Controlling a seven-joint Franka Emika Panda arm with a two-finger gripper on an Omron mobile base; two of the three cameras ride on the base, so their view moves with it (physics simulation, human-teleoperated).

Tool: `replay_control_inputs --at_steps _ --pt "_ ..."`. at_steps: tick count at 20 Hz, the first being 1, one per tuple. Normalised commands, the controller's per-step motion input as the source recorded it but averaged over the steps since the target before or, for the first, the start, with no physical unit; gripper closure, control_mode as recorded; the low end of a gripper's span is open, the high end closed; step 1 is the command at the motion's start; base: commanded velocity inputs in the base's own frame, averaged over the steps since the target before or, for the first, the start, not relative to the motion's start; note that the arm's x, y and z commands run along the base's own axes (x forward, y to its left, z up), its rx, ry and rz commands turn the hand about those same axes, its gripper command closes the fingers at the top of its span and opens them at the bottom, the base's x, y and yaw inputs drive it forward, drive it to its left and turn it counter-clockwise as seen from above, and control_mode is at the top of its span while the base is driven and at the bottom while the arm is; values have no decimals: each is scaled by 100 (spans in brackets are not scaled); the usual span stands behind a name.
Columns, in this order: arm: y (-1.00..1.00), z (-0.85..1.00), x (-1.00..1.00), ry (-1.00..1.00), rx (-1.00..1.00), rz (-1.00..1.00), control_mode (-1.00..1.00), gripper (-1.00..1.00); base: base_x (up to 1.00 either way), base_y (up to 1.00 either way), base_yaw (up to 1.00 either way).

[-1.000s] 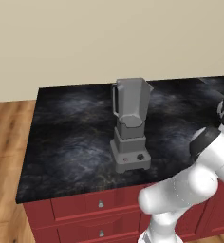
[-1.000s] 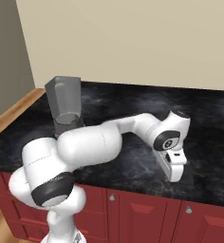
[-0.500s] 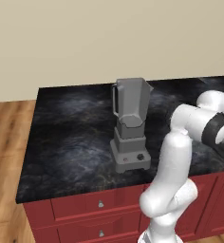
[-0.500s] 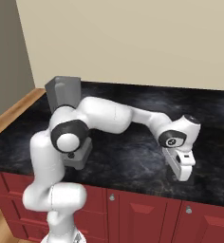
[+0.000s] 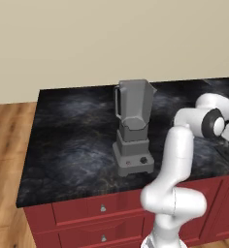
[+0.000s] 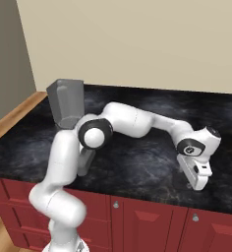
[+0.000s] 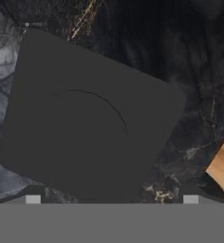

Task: Close the lid blender by securely placing the lid on top.

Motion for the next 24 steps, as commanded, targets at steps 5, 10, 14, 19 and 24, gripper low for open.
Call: replay_control_inputs --at_steps 5,10,14,19,24 --pt "1 -2 45 0 1 0 -100 -100 0 0 0" --pt "0 -35 38 0 0 0 -100 -100 0 0 0" --pt "0 -54 7 -4 -4 1 -100 -100 0 0 0" --pt "0 -12 -19 -5 -4 0 -100 -100 0 0 0" --pt "15 -1 -1 0 -7 0 -100 -100 0 0 0"
